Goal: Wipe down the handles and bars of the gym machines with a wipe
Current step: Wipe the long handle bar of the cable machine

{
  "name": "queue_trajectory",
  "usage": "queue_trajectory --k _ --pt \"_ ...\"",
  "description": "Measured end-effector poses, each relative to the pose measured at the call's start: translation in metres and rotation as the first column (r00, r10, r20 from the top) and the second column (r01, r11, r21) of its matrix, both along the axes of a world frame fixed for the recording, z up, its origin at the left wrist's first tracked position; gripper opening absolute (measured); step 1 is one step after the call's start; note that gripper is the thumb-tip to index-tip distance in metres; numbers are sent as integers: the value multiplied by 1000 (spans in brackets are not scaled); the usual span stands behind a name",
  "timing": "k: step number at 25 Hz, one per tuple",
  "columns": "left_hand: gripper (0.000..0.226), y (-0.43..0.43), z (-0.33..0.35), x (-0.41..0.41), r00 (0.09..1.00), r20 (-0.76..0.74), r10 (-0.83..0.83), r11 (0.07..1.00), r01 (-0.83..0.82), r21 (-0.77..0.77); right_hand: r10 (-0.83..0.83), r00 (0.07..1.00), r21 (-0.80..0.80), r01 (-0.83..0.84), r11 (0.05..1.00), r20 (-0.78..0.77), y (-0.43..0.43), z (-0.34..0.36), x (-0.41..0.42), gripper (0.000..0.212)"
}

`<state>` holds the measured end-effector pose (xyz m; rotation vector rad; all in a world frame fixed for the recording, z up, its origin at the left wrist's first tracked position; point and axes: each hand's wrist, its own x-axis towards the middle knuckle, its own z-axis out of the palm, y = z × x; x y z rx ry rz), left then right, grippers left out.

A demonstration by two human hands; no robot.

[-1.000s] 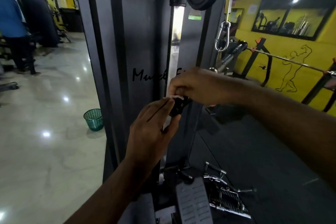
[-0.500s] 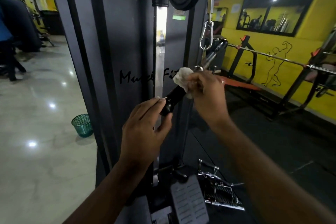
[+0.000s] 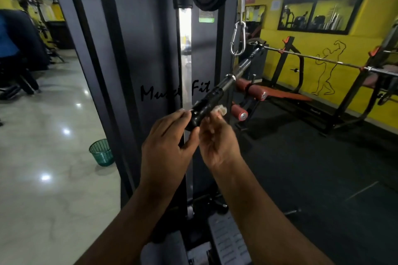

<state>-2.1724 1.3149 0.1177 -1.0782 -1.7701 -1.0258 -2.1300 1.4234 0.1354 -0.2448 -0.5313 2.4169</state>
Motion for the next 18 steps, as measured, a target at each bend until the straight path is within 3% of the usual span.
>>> queue_trajectory --k 3,6,10,12,13,14,15,17,18 --pt "36 -1 2 0 1000 4 -5 1000 5 -5 -44 999 -1 44 999 -2 -4 2 1 36" --pt "37 -4 3 -1 1000 18 0 1000 1 -10 24 997 76 -29 997 69 -21 -6 6 40" --pt "39 -7 8 -2 1000 29 6 999 -5 -37 -63 998 105 59 993 30 -27 -9 7 36" --pt "40 -9 11 -3 999 43 -2 1000 3 -24 -100 995 264 92 960 17 -41 -16 10 23" --pt "40 -11 12 -4 999 46 -10 1000 11 -16 -188 982 408 171 897 1 -46 -21 11 16" --pt "40 -13 13 -6 999 39 -13 1000 13 -12 -320 946 584 289 758 -53 -46 -27 13 11" --pt "40 -15 13 -6 1000 23 -6 1000 6 -11 -461 879 752 387 534 -125 -42 -30 14 11" --pt "38 -16 13 -9 1000 -16 13 1000 -13 -6 -623 726 926 378 6 -292 -24 -28 10 21" --pt "38 -16 13 -10 1000 -19 12 1000 -12 -1 -629 694 933 316 -172 -351 -15 -23 9 28"
